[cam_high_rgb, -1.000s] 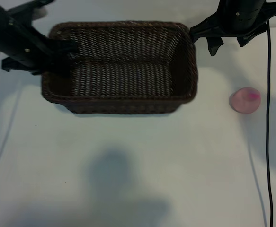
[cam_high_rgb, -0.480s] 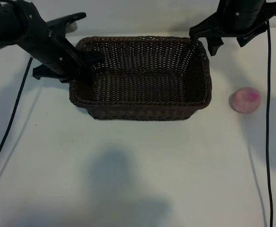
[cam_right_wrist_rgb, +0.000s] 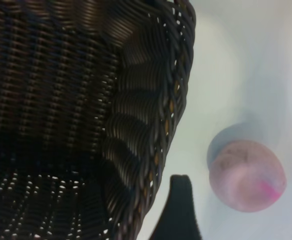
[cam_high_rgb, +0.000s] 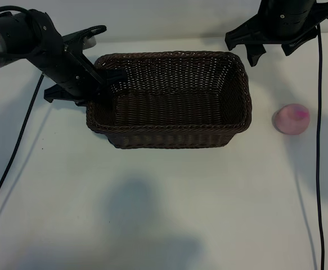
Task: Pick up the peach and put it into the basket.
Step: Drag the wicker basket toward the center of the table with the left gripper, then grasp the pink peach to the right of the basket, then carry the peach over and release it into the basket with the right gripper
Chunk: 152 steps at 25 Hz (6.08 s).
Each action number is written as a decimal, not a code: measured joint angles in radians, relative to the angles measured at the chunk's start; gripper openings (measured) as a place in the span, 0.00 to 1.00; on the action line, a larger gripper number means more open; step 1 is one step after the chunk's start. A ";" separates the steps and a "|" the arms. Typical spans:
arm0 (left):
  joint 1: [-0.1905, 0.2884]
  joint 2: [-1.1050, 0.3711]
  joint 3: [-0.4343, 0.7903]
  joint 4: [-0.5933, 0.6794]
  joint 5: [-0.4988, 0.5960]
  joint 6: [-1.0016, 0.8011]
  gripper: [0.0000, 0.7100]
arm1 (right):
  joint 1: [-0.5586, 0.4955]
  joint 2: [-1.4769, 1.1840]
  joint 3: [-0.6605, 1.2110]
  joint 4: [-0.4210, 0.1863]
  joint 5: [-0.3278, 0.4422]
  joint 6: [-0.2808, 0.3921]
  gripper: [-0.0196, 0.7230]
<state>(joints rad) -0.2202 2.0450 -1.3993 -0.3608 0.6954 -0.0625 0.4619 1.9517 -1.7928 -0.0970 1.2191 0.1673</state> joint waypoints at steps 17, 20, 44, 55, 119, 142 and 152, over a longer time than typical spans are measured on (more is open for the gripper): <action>0.000 -0.068 -0.002 0.095 0.099 -0.059 0.91 | 0.000 0.000 0.000 0.000 0.000 0.000 0.82; 0.000 -0.135 -0.002 0.138 0.112 -0.075 0.88 | 0.000 0.000 0.000 0.000 0.000 0.000 0.82; 0.059 -0.368 -0.009 0.221 0.184 -0.134 0.83 | 0.000 0.000 0.000 0.001 0.000 0.000 0.82; 0.059 -0.368 -0.009 0.128 0.151 -0.098 0.83 | 0.000 0.000 0.000 0.001 0.000 0.000 0.82; 0.059 -0.368 -0.009 0.128 0.140 -0.095 0.82 | -0.205 -0.172 0.209 0.085 -0.112 0.027 0.08; 0.059 -0.368 -0.009 0.128 0.140 -0.094 0.82 | 0.128 -0.136 0.188 0.182 -0.293 0.059 0.08; 0.059 -0.368 -0.009 0.128 0.140 -0.092 0.82 | 0.141 0.080 0.188 0.198 -0.372 0.020 0.08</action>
<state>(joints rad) -0.1613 1.6770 -1.4082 -0.2328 0.8349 -0.1550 0.6034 2.0315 -1.6051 0.1007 0.8468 0.1869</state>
